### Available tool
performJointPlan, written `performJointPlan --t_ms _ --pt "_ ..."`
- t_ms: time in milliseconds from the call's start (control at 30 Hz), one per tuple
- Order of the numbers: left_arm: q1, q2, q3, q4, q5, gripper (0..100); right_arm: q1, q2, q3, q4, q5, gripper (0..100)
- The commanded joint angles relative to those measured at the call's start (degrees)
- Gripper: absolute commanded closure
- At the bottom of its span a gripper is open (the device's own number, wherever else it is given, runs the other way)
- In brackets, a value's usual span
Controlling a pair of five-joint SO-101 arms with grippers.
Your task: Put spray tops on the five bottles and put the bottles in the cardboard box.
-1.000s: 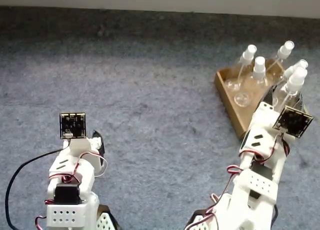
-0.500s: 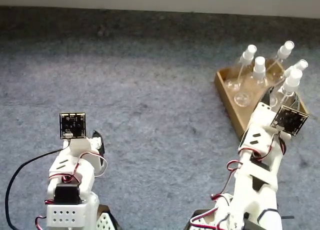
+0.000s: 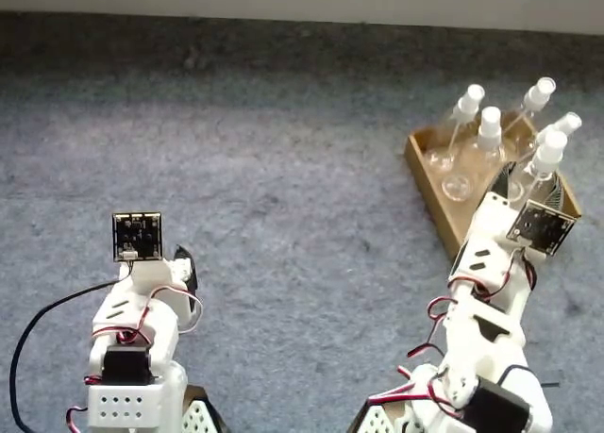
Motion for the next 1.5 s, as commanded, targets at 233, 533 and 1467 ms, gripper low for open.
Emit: performJointPlan --t_ms 233,533,1467 --pt "-0.4 -0.2 1.2 0.2 -0.4 99 -1.8 11.4 -2.6 -10.3 -0.5 93.0" --pt "-0.4 -0.2 1.2 0.2 -0.4 99 -1.8 24.5 -2.9 -23.8 -0.5 93.0" --pt "-0.4 -0.2 1.2 0.2 -0.4 99 -1.9 35.9 -7.3 -26.2 0.1 81.7"
